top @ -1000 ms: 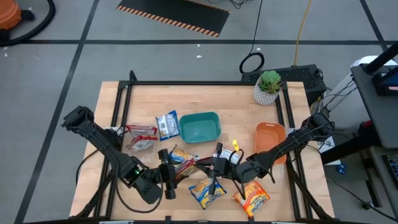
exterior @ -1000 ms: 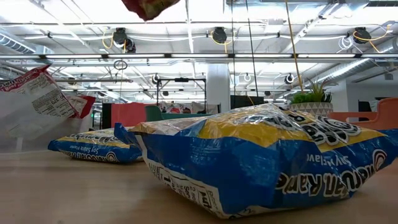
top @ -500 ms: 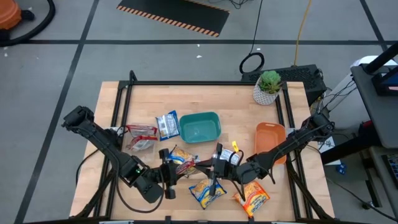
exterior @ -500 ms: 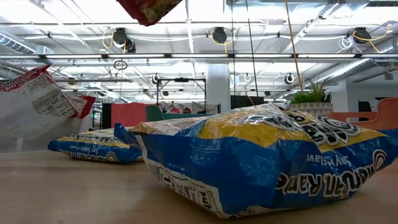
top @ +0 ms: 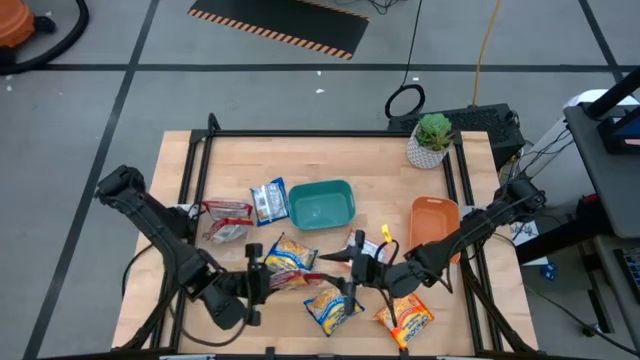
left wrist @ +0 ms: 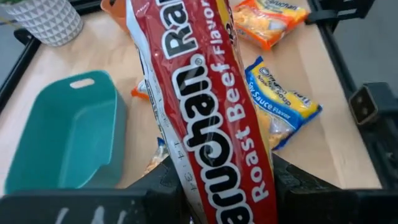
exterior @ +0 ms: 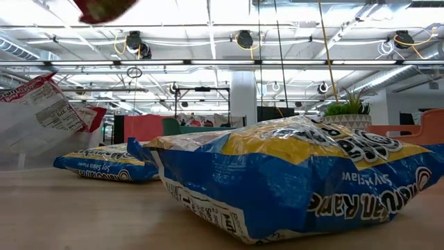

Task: Sort Maruchan noodles
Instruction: Put the red noodle pack into the transparent bin

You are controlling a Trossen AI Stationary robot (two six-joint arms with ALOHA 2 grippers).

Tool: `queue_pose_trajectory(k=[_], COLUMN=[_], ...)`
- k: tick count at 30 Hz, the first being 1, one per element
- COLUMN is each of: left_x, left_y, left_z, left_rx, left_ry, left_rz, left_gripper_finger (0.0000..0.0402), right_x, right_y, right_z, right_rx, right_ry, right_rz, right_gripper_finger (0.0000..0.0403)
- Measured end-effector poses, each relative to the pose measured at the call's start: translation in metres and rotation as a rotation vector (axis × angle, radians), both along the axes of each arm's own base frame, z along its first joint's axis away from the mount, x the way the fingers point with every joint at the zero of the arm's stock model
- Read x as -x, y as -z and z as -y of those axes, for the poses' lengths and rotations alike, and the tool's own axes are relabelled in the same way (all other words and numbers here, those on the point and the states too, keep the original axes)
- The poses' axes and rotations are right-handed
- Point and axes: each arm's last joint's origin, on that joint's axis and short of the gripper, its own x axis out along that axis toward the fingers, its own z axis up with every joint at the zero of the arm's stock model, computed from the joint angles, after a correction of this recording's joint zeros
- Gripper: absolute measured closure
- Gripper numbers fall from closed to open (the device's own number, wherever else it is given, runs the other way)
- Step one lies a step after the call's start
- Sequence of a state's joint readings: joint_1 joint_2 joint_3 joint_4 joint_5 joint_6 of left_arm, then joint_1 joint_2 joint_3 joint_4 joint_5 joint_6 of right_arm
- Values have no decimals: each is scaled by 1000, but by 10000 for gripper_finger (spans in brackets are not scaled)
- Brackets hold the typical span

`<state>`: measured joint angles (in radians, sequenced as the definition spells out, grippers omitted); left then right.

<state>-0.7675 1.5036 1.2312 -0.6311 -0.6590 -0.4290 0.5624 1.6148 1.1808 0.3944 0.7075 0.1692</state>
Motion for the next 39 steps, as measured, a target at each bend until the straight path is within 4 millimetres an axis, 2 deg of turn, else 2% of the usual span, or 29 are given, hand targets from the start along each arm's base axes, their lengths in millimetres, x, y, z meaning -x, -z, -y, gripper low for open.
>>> queue_pose_trajectory(k=[4,9,21,27,35,39], left_x=[21,48,99,110,110,111], left_y=[-3,-2,-2,0,0,13], left_z=[-2,-9,-38,-33,-33,-39], left_rx=[-62,-134,-295,-285,-281,-339], left_ry=[36,23,-214,-159,-160,-164], left_rz=[-72,-185,-450,-505,-509,-540], left_gripper_finger=[284,284,284,284,284,284], right_x=[8,12,12,12,12,12], right_y=[-4,-6,-6,-6,-6,-6], right_z=[-2,-4,-5,-5,-5,-5], right_rx=[-26,-35,-33,-32,-32,-32], right_ry=[-12,-23,-24,-24,-24,-24], right_rz=[-20,-25,-26,-27,-27,-27], right_gripper_finger=[195,187,190,190,190,190])
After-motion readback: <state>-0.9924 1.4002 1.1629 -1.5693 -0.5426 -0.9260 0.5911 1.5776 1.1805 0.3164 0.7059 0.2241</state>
